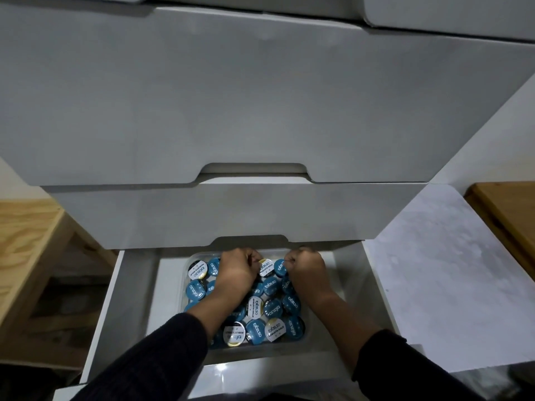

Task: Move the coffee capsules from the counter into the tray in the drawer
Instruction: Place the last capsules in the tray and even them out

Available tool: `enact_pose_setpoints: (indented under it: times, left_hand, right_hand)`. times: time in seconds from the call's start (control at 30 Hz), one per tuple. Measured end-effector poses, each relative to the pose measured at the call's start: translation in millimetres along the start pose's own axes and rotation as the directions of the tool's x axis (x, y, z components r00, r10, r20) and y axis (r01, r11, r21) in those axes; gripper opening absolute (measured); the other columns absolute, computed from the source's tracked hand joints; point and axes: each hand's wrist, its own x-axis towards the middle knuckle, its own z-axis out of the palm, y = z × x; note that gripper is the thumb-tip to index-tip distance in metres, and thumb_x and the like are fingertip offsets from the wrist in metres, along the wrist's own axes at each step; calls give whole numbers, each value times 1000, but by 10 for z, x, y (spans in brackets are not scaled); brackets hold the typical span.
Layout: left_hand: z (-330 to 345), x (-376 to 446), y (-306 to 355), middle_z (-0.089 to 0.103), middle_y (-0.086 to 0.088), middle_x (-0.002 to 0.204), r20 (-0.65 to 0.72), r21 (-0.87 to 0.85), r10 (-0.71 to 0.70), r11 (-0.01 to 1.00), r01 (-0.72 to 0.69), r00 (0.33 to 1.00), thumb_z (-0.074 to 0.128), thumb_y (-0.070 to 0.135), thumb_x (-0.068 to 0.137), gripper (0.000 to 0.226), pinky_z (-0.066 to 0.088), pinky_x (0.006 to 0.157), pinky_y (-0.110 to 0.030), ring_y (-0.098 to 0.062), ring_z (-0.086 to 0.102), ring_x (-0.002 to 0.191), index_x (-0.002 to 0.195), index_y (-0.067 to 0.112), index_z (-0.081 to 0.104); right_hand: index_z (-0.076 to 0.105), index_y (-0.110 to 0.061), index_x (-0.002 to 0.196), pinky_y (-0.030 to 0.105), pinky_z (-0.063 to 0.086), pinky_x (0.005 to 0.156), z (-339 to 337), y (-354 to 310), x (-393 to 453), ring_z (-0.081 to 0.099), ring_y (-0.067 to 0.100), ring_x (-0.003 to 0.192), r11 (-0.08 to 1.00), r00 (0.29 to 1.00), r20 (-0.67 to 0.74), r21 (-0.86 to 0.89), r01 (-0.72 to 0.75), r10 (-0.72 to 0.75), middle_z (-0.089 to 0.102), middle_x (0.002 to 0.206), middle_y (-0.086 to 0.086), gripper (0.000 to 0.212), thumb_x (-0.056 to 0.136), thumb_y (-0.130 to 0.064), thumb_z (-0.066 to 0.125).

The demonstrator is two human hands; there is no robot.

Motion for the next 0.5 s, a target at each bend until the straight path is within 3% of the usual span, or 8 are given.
enact_pose_setpoints:
  times: [0.1,0.27,0.37,0.5]
  left_hand:
    - [-55,-89,12,70,-4,86,-14,64,70,996,-69,997,56,15,89,12,49,61,-15,-8,63,67,89,16,68]
    - [-123,-302,43,64,-11,106,58,440,182,878,-188,982,46,24,93,26,49,79,-32,-24,61,94,108,12,64]
    - [-103,-423,1,59,-11,115,106,534,181,819,-210,978,44,25,94,29,48,85,-35,-26,56,105,115,11,59]
    - [-120,-629,-91,56,-11,121,56,578,225,787,-215,973,41,29,95,34,47,86,-34,-25,53,111,117,7,55]
  right_hand:
    - [63,-1,100,25,38,81,-64,-41,-54,53,24,95,990,997,27,-123,72,-69,61,105,13,26,94,-16,43]
    - [50,-5,125,33,41,95,-86,-191,-274,47,24,115,964,995,90,-261,56,-34,50,126,12,37,93,-24,43]
    - [40,-3,133,31,30,106,-68,-263,-476,37,26,127,935,989,146,-349,62,-11,42,136,16,45,96,-29,37]
    - [43,-2,130,31,28,104,-50,-344,-771,40,29,123,910,992,114,-404,92,-50,46,132,18,44,98,-30,32]
